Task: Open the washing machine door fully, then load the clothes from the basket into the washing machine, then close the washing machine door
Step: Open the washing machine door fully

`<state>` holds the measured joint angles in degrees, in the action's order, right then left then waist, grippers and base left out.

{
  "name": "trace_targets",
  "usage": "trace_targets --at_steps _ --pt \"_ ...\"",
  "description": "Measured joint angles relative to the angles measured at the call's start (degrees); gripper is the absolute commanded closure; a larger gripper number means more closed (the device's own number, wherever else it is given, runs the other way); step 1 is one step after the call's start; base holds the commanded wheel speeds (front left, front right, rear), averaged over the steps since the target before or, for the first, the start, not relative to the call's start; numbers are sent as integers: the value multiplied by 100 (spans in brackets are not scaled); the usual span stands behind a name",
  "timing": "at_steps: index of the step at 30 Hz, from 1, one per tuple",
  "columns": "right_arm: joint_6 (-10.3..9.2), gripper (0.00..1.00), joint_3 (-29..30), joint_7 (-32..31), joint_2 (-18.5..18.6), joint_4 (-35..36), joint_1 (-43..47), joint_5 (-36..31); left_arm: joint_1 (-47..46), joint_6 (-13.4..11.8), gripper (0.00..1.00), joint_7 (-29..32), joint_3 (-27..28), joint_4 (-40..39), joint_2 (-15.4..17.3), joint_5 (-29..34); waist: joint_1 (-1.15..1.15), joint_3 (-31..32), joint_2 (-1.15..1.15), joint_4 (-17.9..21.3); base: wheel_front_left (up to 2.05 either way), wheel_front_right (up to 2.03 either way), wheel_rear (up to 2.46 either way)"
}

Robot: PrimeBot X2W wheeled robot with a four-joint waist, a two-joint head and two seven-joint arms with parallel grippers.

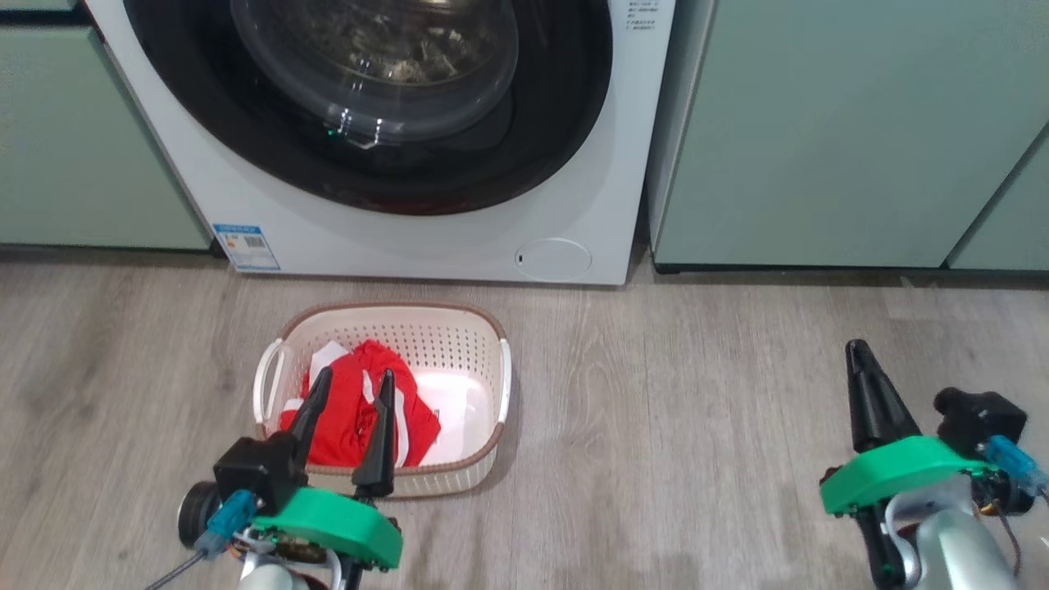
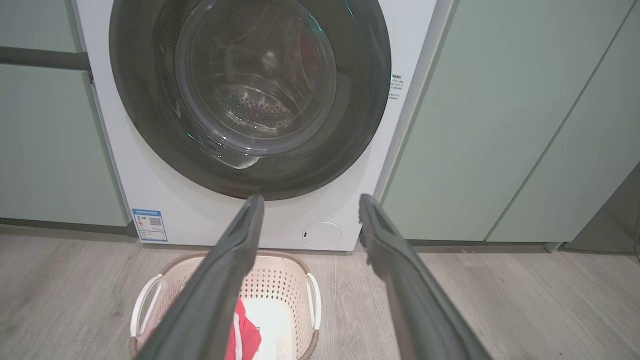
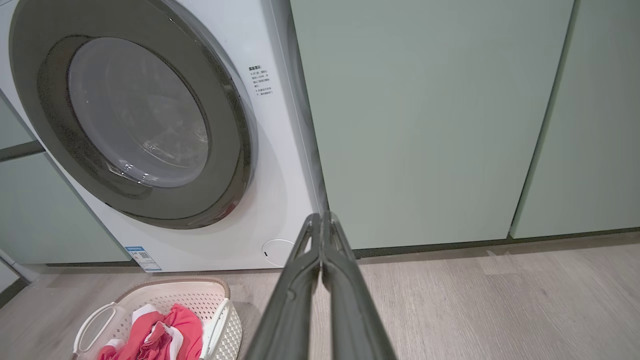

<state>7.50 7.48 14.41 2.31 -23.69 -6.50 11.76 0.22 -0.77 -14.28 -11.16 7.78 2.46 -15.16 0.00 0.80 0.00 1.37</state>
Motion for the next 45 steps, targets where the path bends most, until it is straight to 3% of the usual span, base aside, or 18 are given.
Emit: trace_targets --at_steps 6,13,16,20,23,28,33,45 --pt "0 100 140 1 0 45 -186 381 -19 -8 0 0 -30 -29 0 52 0 -262 0 -63 0 0 0" --pt "0 100 175 -44 3 -324 -1460 1207 -500 -7 0 0 -69 -119 -1 59 0 -895 0 -191 0 0 0" --pt "0 100 183 -345 10 -352 -2089 1669 -760 1 0 0 -142 -174 -2 58 0 -1224 0 -277 0 0 0" --pt "-1 100 439 -1132 27 -385 -3061 2892 -1093 9 0 0 -192 -222 -7 42 1 -1706 0 -412 0 0 0" --pt "-1 100 597 -1606 103 -380 -3819 3127 -1355 10 0 0 -220 -241 -9 -20 2 -2059 0 -528 0 0 0" --pt "-1 100 842 -2123 335 -678 -5086 3016 -1720 -30 0 -1 -392 -252 -22 -55 2 -2548 0 -861 0 0 0" --pt "-1 100 1004 -2675 297 -1215 -6004 3009 -1843 -119 0 -1 -483 -291 -22 -99 1 -2778 0 -1123 0 0 0" --pt "-2 100 1199 -3486 405 -2146 -7192 2954 -2134 -244 0 -16 -602 -353 -34 -99 1 -3154 0 -1441 0 0 0"
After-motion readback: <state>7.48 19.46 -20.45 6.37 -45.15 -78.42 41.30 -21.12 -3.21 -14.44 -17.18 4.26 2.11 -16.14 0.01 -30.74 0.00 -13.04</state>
